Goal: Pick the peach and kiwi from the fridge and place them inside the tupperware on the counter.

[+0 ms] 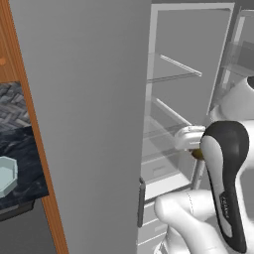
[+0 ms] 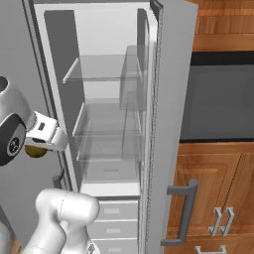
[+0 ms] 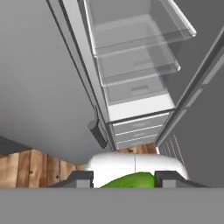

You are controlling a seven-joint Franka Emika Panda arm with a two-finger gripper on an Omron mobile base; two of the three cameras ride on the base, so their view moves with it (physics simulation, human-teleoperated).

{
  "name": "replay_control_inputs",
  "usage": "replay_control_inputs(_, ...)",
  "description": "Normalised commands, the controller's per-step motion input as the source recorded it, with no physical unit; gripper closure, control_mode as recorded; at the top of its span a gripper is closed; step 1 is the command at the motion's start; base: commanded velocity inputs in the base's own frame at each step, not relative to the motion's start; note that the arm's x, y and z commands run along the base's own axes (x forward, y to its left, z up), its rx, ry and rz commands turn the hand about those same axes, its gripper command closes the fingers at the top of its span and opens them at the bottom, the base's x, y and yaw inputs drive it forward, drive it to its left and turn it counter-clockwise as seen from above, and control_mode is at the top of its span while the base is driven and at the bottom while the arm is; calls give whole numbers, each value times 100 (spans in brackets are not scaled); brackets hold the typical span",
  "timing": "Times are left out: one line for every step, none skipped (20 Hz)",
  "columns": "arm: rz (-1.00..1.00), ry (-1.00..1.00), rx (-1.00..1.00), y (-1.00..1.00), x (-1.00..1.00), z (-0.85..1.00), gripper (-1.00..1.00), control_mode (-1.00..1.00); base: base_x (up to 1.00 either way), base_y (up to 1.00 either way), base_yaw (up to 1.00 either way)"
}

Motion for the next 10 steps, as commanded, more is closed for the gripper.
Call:
replay_control_inputs(0,-9,0,-16,-99,6,100,-100,0,0,0)
replay_control_inputs(0,-2,0,-10,-99,0,100,-100,0,0,0)
replay_control_inputs(0,0,0,0,-98,0,100,-100,0,0,0)
replay_control_inputs(0,0,0,0,-100,0,100,-100,0,0,0)
replay_control_inputs(0,0,0,0,0,0,100,100,-100,0,0)
replay_control_inputs(0,0,0,0,0,0,100,100,-100,0,0)
replay_control_inputs(0,0,0,0,0,0,100,100,-96,14,0)
replay_control_inputs(0,0,0,0,0,0,100,100,-90,28,0)
replay_control_inputs(0,0,0,0,0,0,100,100,-85,37,1)
replay_control_inputs(0,0,0,0,0,0,100,100,-74,47,0)
